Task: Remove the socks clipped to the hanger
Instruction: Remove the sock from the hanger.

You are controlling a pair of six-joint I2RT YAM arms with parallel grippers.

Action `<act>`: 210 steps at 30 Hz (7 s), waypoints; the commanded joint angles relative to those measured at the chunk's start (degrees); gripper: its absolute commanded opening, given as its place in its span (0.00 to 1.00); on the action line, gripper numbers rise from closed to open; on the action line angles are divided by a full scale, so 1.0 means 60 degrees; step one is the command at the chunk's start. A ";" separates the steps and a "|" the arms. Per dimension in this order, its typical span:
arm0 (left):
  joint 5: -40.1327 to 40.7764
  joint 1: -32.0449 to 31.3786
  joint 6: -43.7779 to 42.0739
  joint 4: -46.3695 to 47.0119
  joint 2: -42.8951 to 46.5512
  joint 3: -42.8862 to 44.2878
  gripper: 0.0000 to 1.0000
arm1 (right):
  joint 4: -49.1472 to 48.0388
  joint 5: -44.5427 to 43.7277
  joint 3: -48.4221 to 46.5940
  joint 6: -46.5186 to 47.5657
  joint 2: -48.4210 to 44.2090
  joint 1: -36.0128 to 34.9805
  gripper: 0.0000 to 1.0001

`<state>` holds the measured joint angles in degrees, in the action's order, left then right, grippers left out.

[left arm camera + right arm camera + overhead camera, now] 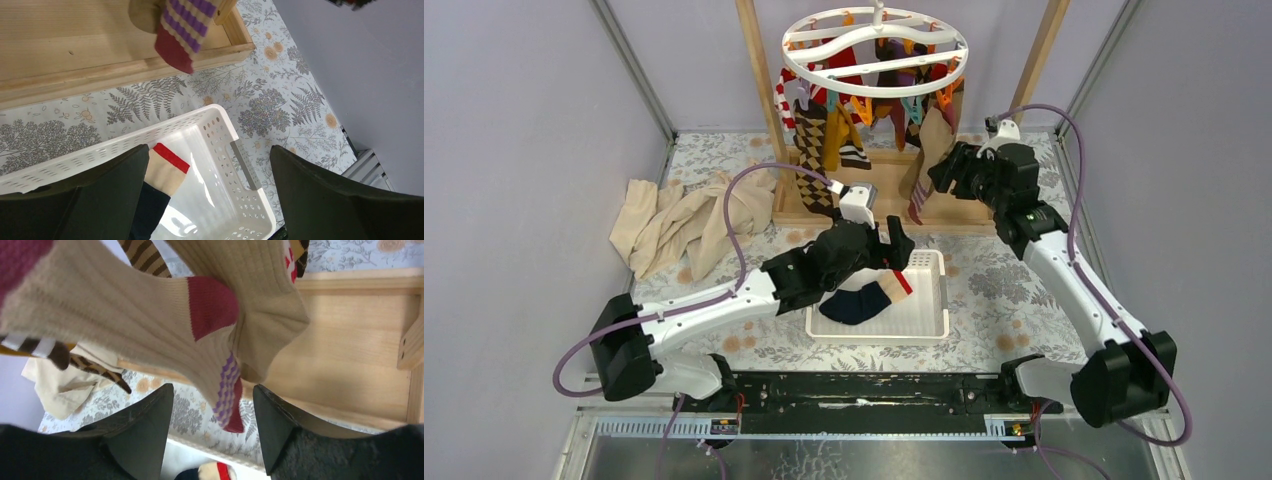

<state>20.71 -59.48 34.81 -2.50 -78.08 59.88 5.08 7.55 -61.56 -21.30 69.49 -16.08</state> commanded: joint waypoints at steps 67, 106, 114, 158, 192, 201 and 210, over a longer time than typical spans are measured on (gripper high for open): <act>-0.0064 -0.0047 -0.0137 0.0934 0.0098 -0.0013 0.98 | 0.2198 0.1193 -0.1348 0.0141 -0.0634 0.0070 0.00; 0.0776 -0.0384 -0.1662 0.2757 -0.2065 0.0611 0.91 | 0.2504 0.3565 -0.1657 -0.1000 -0.0801 0.0072 0.00; 0.0724 -0.0384 -0.1532 0.2381 -0.2207 0.0792 0.28 | 0.2506 0.3623 -0.1494 -0.0939 -0.0765 0.0071 0.00; 0.0662 -0.0384 -0.1228 -0.2193 -0.0273 0.1650 0.00 | 0.2322 0.0929 -0.0521 0.0029 -0.2606 0.0073 0.99; -0.0826 -0.0150 -0.0511 -0.5934 -0.0268 0.4962 0.02 | 0.0390 0.2630 -0.5777 0.1490 0.1102 0.0066 0.66; -0.1249 -0.0135 -0.0490 -0.6509 -0.0267 0.5773 0.03 | 0.0412 0.2867 -0.5950 0.1538 0.1308 0.0005 0.65; -0.1399 -0.0135 -0.0558 -0.7072 -0.0289 0.6478 0.05 | 0.0501 0.3010 -0.5890 0.1631 0.1380 -0.0219 0.65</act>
<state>13.19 -60.69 31.62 -43.09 -80.18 96.57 10.00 23.75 -94.89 -12.58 77.87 -16.60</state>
